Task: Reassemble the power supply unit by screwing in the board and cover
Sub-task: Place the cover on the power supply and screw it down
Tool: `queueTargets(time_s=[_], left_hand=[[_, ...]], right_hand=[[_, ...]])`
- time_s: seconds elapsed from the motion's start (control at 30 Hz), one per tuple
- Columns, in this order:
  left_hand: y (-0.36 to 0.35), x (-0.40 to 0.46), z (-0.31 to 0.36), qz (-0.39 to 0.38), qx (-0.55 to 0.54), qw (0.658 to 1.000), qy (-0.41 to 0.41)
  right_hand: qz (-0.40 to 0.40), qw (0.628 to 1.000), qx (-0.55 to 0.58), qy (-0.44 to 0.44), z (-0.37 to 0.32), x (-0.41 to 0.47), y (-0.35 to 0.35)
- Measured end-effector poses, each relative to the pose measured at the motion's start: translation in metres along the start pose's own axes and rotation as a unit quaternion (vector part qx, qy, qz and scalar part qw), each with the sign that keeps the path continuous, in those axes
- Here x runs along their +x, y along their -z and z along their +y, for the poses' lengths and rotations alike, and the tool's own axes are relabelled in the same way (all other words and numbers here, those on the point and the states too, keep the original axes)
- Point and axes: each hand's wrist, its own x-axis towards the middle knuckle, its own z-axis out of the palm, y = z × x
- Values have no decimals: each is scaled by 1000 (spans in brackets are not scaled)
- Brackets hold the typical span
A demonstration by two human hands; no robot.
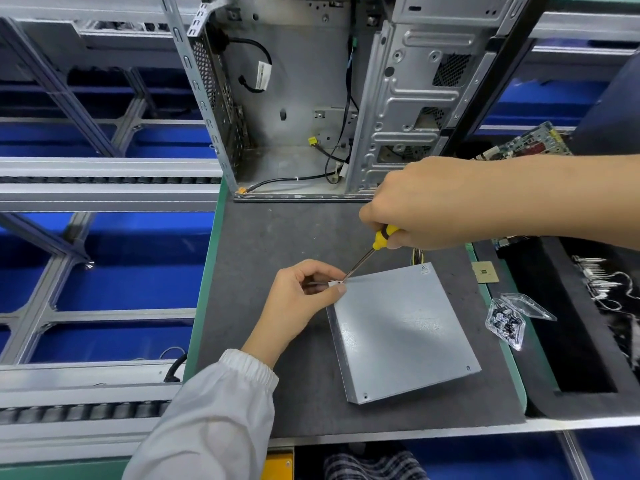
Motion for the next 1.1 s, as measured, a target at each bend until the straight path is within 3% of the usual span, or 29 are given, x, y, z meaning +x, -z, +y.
queueTargets(time_s=[0.33,0.53,1.1], left_hand=[[-2,1,0,9,25,999,-18],[3,-4,-6,-52,-10,998,18],[4,-9,-12,-46,-68,997,11]], right_hand=[[9,1000,7,-2,-3,1,-2],[10,1000,1,-7,-3,1,-1],[-7,1000,2,-5,-5,1,8]])
